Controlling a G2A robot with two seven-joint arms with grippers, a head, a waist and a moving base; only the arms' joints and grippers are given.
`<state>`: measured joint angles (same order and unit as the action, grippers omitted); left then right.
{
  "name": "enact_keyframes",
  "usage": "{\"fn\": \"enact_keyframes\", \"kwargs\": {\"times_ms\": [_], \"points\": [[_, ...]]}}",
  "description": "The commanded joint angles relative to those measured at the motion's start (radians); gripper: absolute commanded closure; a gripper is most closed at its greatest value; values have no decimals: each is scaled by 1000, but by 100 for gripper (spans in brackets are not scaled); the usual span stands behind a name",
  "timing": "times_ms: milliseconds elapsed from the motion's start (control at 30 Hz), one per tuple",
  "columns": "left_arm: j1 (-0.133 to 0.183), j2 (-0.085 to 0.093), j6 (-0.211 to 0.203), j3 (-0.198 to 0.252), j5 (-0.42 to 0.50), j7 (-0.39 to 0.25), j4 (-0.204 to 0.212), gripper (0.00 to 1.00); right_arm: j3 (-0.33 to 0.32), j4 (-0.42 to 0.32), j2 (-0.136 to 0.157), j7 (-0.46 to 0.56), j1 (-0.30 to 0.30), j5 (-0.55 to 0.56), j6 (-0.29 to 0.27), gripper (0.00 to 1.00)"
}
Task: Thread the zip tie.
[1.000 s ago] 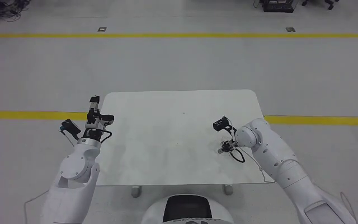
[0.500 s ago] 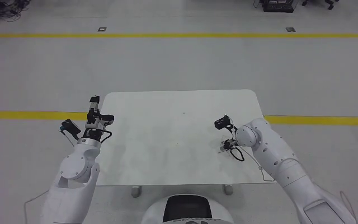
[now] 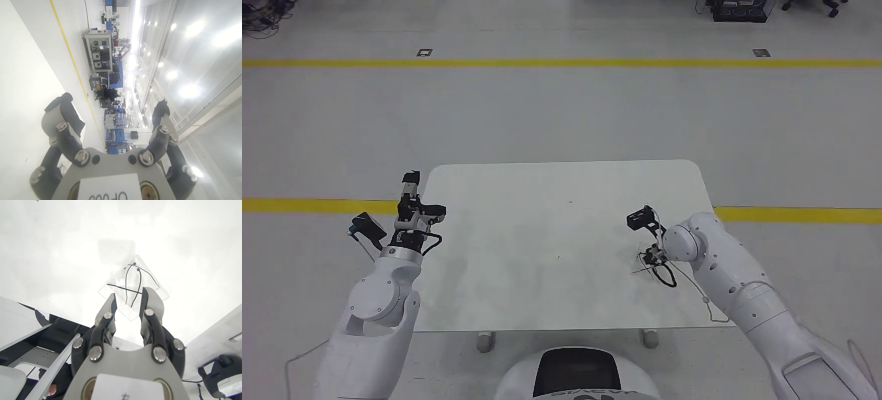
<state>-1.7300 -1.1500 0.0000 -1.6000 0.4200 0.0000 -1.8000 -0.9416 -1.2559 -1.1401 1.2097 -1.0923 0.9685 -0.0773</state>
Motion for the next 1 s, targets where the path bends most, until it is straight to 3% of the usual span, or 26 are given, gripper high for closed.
{"fn": "enact_keyframes", "kwargs": {"times_ms": [0, 967], "points": [[0, 0, 0, 0, 0, 0, 0, 0, 7, 15, -4, -5, 8, -4, 0, 74], [0, 0, 0, 0, 0, 0, 0, 0, 82, 168, -47, -40, 71, -32, -4, 83]]}}
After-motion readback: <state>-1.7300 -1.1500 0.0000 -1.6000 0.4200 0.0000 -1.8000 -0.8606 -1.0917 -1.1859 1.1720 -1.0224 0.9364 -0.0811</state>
